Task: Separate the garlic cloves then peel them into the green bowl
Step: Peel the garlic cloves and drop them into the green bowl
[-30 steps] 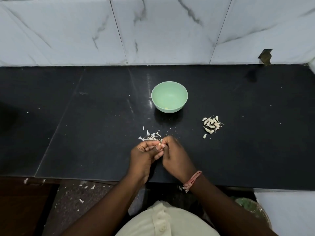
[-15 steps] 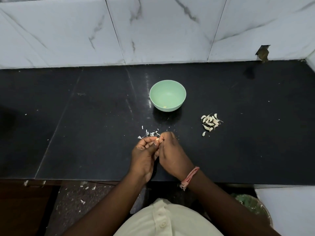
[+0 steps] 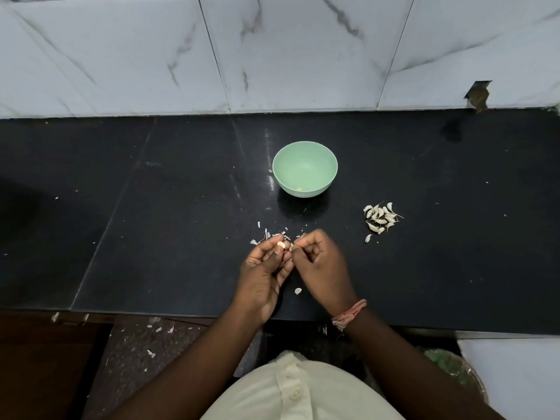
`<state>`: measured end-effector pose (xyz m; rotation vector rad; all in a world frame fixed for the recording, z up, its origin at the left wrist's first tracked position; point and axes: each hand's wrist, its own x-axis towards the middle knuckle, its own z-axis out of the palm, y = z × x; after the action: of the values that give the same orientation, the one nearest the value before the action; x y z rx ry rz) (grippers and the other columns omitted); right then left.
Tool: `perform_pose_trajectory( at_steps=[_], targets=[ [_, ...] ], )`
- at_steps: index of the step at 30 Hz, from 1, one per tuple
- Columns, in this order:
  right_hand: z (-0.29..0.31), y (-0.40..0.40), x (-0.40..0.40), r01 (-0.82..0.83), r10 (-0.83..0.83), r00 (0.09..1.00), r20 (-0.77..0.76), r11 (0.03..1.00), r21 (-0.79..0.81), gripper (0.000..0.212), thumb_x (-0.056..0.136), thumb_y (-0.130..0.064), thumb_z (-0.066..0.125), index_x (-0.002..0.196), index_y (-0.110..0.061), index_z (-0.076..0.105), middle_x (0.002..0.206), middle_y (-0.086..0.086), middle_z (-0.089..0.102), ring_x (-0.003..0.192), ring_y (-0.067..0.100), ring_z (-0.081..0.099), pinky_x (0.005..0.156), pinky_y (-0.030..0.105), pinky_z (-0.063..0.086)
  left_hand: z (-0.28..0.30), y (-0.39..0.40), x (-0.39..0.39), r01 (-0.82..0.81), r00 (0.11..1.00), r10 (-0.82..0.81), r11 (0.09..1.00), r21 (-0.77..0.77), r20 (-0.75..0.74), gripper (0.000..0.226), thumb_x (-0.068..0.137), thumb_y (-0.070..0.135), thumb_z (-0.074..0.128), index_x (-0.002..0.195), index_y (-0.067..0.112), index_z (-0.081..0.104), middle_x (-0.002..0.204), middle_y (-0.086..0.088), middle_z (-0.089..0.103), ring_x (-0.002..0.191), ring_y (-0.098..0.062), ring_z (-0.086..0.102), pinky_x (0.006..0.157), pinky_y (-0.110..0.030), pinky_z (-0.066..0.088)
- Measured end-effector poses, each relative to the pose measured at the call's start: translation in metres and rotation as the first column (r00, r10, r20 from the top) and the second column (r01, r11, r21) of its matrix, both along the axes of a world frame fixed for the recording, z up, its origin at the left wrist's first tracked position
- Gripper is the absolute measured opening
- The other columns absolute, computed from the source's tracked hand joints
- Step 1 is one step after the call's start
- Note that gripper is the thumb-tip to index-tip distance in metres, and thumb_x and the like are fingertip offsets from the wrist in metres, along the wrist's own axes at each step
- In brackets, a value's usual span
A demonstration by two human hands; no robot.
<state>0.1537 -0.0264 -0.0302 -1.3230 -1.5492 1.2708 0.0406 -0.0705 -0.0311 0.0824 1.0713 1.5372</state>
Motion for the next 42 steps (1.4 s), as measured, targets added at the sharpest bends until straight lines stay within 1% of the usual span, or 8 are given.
perform_pose_trajectory(
  at_steps=[3, 7, 10, 16, 20, 25, 35, 42],
  targets=[
    [0.004, 0.003, 0.0, 0.032, -0.032, 0.999, -0.03, 0.999, -0.023, 0.014, 0.087, -0.003, 0.07, 0.087, -0.014, 0.062, 0.075, -0.004, 0.071, 0.071, 0.005, 0.069, 0.07, 0.027, 0.057, 0.001, -0.001, -0.001, -0.002, 1.0, 0.001, 1.0, -0.025, -0.011, 0.023, 0.094, 0.0, 0.058, 0.113, 0.007, 0.068, 0.092, -0.007, 0.075, 0.074, -0.011, 0.071, 0.071, -0.022, 0.061],
    [-0.005, 0.007, 0.001, -0.009, 0.009, 0.997, 0.073, 1.0, 0.002, 0.025, 0.09, -0.003, 0.059, 0.096, -0.022, 0.074, 0.09, -0.01, 0.076, 0.085, 0.005, 0.072, 0.083, 0.037, 0.061, -0.001, -0.003, -0.002, -0.017, 0.997, 0.013, 0.999, -0.048, -0.081, 0.018, 0.089, -0.002, 0.062, 0.103, 0.006, 0.071, 0.084, -0.007, 0.074, 0.07, -0.011, 0.07, 0.068, -0.021, 0.06],
    [-0.001, 0.001, 0.0, -0.051, 0.044, 0.99, 0.131, 0.997, 0.049, 0.04, 0.084, 0.004, 0.05, 0.099, -0.023, 0.076, 0.1, -0.016, 0.074, 0.09, 0.0, 0.068, 0.086, 0.025, 0.055, -0.002, -0.004, -0.002, -0.049, 0.988, 0.041, 0.998, -0.048, -0.147, 0.015, 0.089, -0.004, 0.063, 0.098, 0.005, 0.072, 0.081, -0.007, 0.074, 0.068, -0.011, 0.07, 0.069, -0.021, 0.06],
    [0.002, 0.001, -0.003, -0.18, 0.147, 0.979, 0.144, 0.952, 0.248, 0.027, 0.088, -0.002, 0.064, 0.103, -0.021, 0.077, 0.101, -0.013, 0.069, 0.099, 0.005, 0.066, 0.089, 0.019, 0.05, -0.004, -0.002, -0.002, -0.06, 0.965, 0.045, 0.997, -0.047, -0.26, 0.01, 0.092, -0.003, 0.063, 0.095, 0.0, 0.073, 0.078, -0.009, 0.074, 0.069, -0.011, 0.069, 0.07, -0.02, 0.059],
    [-0.002, 0.003, -0.003, -0.143, 0.124, 0.986, 0.11, 0.972, 0.188, 0.021, 0.086, -0.002, 0.069, 0.093, -0.019, 0.079, 0.091, -0.011, 0.07, 0.088, 0.003, 0.066, 0.08, 0.015, 0.05, -0.009, -0.005, -0.004, -0.012, 0.92, -0.006, 0.999, -0.043, -0.391, 0.014, 0.095, 0.002, 0.063, 0.089, -0.001, 0.074, 0.072, -0.011, 0.066, 0.068, -0.015, 0.058, 0.072, -0.028, 0.052],
    [-0.01, 0.002, -0.006, -0.066, 0.066, 0.998, -0.02, 0.998, -0.016, 0.02, 0.091, -0.003, 0.067, 0.09, -0.021, 0.076, 0.088, -0.007, 0.076, 0.087, 0.009, 0.071, 0.083, 0.028, 0.056, -0.011, -0.005, -0.002, 0.026, 0.884, -0.051, 0.998, -0.062, -0.464, 0.018, 0.099, 0.005, 0.059, 0.089, -0.002, 0.072, 0.069, -0.01, 0.059, 0.066, -0.015, 0.051, 0.07, -0.03, 0.044],
    [-0.007, 0.002, -0.007, -0.047, 0.012, 0.982, -0.189, 0.983, -0.18, 0.015, 0.096, -0.004, 0.064, 0.09, -0.015, 0.073, 0.084, 0.003, 0.076, 0.072, 0.006, 0.067, 0.066, 0.02, 0.053, -0.004, -0.009, 0.0, 0.007, 0.892, -0.018, 1.0, -0.025, -0.451, 0.018, 0.09, -0.006, 0.067, 0.106, -0.001, 0.072, 0.086, -0.009, 0.073, 0.075, -0.016, 0.065, 0.069, -0.024, 0.056],
    [-0.004, -0.001, -0.004, -0.095, 0.063, 0.98, -0.187, 0.981, -0.167, 0.019, 0.099, -0.005, 0.06, 0.086, -0.016, 0.068, 0.073, -0.006, 0.068, 0.061, 0.0, 0.056, 0.061, 0.019, 0.048, -0.001, -0.014, 0.001, -0.016, 0.938, 0.017, 1.0, 0.005, -0.346, 0.021, 0.089, -0.007, 0.067, 0.092, 0.011, 0.079, 0.087, -0.014, 0.076, 0.077, -0.017, 0.072, 0.069, -0.024, 0.06]
  ],
)
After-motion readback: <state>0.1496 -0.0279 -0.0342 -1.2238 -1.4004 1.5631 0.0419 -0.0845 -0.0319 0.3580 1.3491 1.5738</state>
